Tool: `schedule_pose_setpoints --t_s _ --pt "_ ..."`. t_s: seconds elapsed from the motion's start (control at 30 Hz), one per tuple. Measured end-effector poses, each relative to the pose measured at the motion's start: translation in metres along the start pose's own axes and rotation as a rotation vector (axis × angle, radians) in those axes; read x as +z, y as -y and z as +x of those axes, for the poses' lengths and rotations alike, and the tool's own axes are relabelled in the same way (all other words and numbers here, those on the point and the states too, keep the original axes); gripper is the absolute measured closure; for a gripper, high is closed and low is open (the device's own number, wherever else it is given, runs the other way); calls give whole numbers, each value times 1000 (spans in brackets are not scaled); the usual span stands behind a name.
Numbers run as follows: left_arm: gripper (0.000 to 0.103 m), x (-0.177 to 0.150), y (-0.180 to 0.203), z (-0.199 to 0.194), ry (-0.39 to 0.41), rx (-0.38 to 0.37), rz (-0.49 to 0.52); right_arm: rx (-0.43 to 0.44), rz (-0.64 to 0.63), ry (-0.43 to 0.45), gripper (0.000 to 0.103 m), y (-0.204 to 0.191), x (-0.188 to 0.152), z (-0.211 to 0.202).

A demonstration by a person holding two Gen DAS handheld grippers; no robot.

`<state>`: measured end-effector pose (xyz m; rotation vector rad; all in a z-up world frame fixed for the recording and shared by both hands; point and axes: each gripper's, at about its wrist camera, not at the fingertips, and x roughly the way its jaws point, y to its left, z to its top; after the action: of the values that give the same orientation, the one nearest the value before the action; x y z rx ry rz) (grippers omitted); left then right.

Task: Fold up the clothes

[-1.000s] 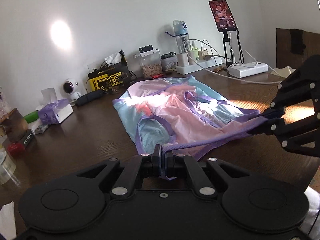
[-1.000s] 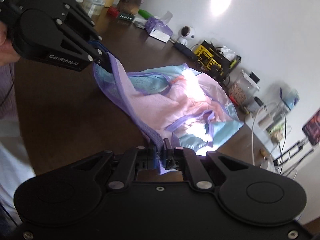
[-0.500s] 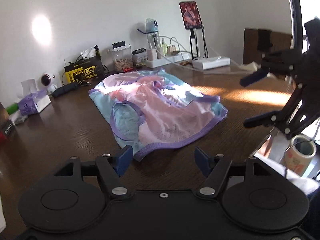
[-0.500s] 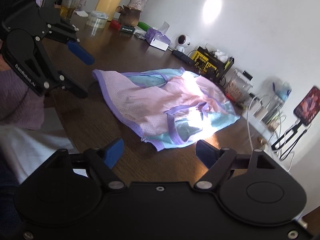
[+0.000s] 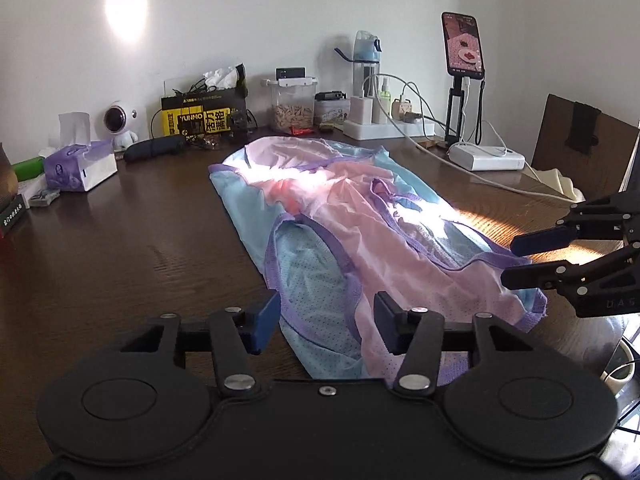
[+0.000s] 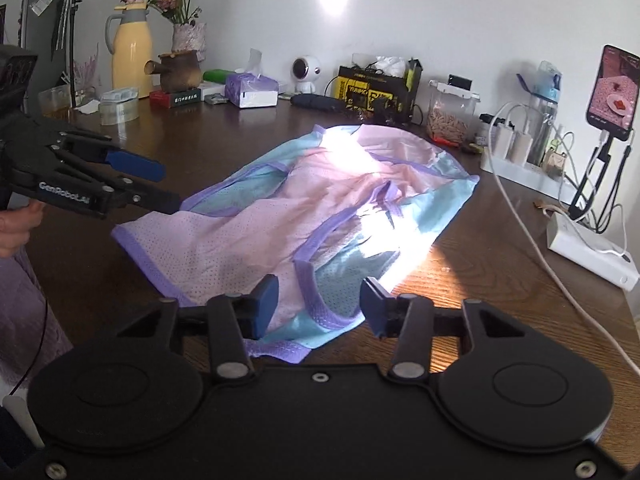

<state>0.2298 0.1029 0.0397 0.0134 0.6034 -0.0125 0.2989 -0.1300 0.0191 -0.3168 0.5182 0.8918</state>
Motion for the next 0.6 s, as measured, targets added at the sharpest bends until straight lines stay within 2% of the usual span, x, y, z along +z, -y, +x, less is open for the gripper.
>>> schedule_pose_setpoints --t_s 0.03,0.1,0.23,0.37,0.43,0.5,0.6 --pt "71 -2 0 2 -14 6 -8 -3 -4 -9 80 0 -1 2" --pt "73 -6 -3 4 -46 24 -40 -17 -6 -22 88 0 -5 3" --pt "71 -7 -13 -6 -50 5 -92 -52 11 -35 87 7 -13 1" --pt "54 3 -24 -19 6 19 -92 -59 10 -4 80 10 -13 -10" --pt "54 10 -29 -17 2 77 -79 -59 4 11 76 8 -10 -15" --pt "54 16 -30 -9 -26 105 -91 -53 -2 28 74 7 -6 -17" --pt "54 18 -24 6 -63 77 -85 -43 -7 30 72 5 -3 -11"
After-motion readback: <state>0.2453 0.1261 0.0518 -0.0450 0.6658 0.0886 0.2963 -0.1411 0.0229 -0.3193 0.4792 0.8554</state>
